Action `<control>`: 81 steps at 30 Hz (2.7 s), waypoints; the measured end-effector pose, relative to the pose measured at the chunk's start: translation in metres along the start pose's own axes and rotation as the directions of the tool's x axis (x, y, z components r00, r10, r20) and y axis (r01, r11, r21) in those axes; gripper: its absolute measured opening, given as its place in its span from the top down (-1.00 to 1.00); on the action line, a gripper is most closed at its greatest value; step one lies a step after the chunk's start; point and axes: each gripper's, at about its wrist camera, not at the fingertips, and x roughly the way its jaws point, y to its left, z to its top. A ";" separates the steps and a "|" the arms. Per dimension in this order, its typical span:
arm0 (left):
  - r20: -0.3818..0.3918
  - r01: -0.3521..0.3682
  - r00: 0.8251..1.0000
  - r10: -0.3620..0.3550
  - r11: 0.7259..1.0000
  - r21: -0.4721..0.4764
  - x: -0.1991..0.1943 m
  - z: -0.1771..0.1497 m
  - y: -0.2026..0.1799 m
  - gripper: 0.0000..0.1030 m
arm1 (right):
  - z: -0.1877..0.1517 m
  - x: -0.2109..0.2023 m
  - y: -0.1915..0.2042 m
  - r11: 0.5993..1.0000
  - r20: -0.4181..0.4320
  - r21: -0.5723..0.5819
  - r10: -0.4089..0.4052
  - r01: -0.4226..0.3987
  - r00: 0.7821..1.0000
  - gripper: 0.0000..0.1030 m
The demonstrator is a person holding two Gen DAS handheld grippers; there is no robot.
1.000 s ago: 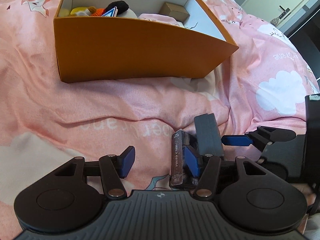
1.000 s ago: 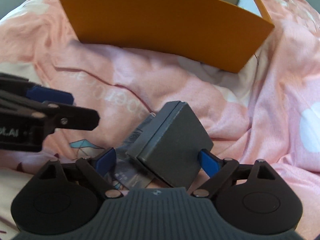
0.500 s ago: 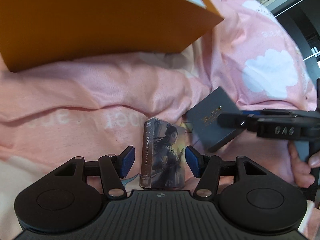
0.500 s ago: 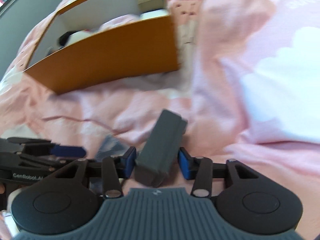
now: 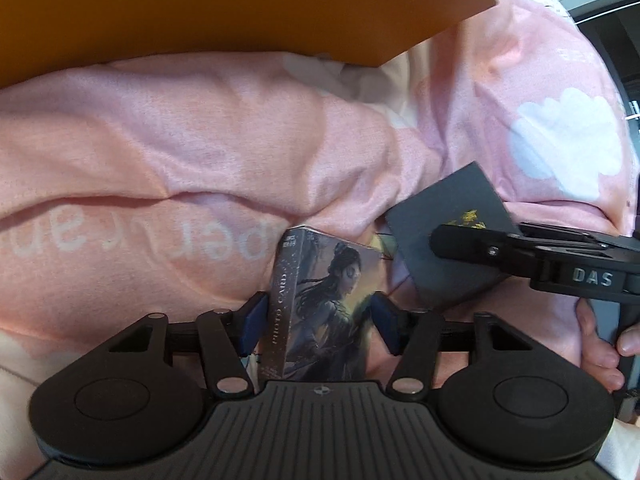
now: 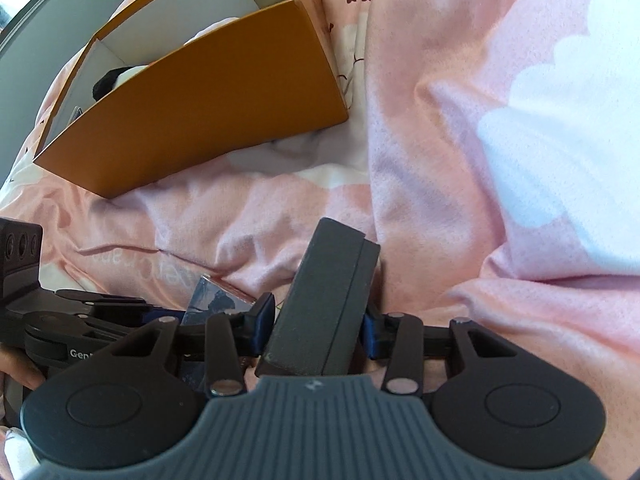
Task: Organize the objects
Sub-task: 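Grasp the black gift box with the right tool while the left tool grasps the photo card pack, then lift the gift box and photo card pack and carry both over the orange box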
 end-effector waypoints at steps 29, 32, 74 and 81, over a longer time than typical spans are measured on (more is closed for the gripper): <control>0.229 0.105 0.969 -0.092 0.994 -0.042 -0.073 0.003 -0.004 0.52 | 0.024 -0.049 -0.002 0.995 0.120 -0.003 0.095 -0.095 0.988 0.24; 0.308 0.114 0.946 -0.098 0.993 -0.037 -0.098 0.011 -0.010 0.52 | 0.037 -0.062 0.008 0.992 0.155 -0.042 0.126 -0.121 0.980 0.24; 0.505 -0.035 0.850 0.150 0.973 -0.230 -0.133 0.196 0.069 0.52 | 0.256 0.079 0.085 0.971 0.258 -0.197 0.183 -0.134 0.949 0.25; 0.468 -0.052 0.867 0.168 0.967 -0.251 -0.121 0.204 0.075 0.52 | 0.265 0.094 0.080 0.975 0.171 -0.144 0.192 -0.168 0.967 0.22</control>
